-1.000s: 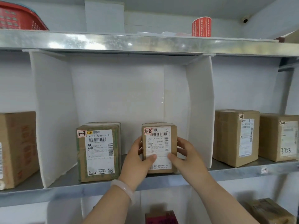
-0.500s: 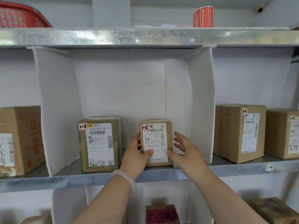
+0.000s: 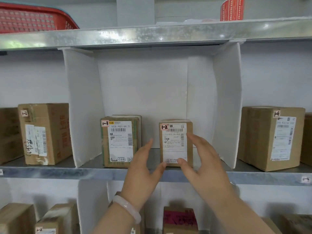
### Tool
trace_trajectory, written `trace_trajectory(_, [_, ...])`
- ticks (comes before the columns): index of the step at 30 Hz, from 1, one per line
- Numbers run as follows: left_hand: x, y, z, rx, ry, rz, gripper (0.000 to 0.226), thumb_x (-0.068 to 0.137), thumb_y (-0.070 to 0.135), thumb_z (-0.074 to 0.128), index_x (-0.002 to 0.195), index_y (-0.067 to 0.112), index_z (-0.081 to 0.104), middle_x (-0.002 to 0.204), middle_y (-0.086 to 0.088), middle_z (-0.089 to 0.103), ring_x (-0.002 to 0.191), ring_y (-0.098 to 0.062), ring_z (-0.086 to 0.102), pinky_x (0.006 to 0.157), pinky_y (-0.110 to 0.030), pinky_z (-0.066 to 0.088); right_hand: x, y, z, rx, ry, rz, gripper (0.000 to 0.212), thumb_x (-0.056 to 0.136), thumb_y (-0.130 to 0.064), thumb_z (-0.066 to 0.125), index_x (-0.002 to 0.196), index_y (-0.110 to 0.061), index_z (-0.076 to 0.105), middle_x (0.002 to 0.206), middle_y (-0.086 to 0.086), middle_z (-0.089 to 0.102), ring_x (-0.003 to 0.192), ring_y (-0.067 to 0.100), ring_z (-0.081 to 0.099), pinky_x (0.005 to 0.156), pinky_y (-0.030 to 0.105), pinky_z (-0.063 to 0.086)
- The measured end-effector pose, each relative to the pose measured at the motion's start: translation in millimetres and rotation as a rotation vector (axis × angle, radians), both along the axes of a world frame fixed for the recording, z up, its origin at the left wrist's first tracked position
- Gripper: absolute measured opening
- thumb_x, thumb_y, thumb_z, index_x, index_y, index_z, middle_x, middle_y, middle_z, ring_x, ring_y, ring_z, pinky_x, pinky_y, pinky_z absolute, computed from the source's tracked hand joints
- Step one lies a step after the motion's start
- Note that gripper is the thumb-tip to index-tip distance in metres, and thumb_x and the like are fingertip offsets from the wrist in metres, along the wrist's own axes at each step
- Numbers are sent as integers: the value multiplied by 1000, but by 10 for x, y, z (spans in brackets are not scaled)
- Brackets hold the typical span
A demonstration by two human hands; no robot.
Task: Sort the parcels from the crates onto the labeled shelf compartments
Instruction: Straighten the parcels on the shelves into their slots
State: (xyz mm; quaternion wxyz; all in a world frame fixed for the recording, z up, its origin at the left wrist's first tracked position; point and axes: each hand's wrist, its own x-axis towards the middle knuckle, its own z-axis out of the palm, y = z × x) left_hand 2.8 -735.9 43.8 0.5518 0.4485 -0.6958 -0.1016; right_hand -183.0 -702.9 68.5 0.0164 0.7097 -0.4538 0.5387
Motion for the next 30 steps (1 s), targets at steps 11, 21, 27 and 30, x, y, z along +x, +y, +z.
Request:
trace_trajectory(11, [1278, 765, -88, -72, -270, 547, 69, 87, 46, 69, 147, 41, 36, 151, 13, 43, 138, -11, 40, 114, -34, 36, 1203, 66, -141, 65, 320, 374, 71, 89, -52, 59, 139, -63, 9, 145, -45, -2, 133, -20, -1, 113, 18, 16])
trace_trajectory(21, [2753, 1501, -14, 0, -338, 830, 70, 87, 43, 70, 148, 39, 36, 151, 13, 42, 139, -11, 37, 114, -26, 25, 2798, 361, -56, 102, 395, 607, 75, 89, -58, 54, 143, -59, 1, 135, -48, -10, 136, -13, 3, 115, 21, 13])
trace_trajectory(27, [3761, 1874, 43, 51, -435, 956, 71, 86, 45, 69, 149, 35, 38, 152, 11, 42, 140, -13, 39, 114, -28, 25, 3917, 579, -38, 155, 389, 624, 77, 90, -59, 53, 148, -51, 3, 157, -29, -2, 147, 1, 2, 120, 31, 14])
trace_trajectory(30, [4257, 2023, 27, 67, -462, 994, 69, 86, 47, 67, 148, 31, 41, 149, 6, 46, 138, -17, 41, 115, -36, 31, 4463, 663, -117, 157, 385, 638, 80, 88, -60, 55, 148, -51, 2, 158, -27, 0, 147, 3, 5, 119, 31, 14])
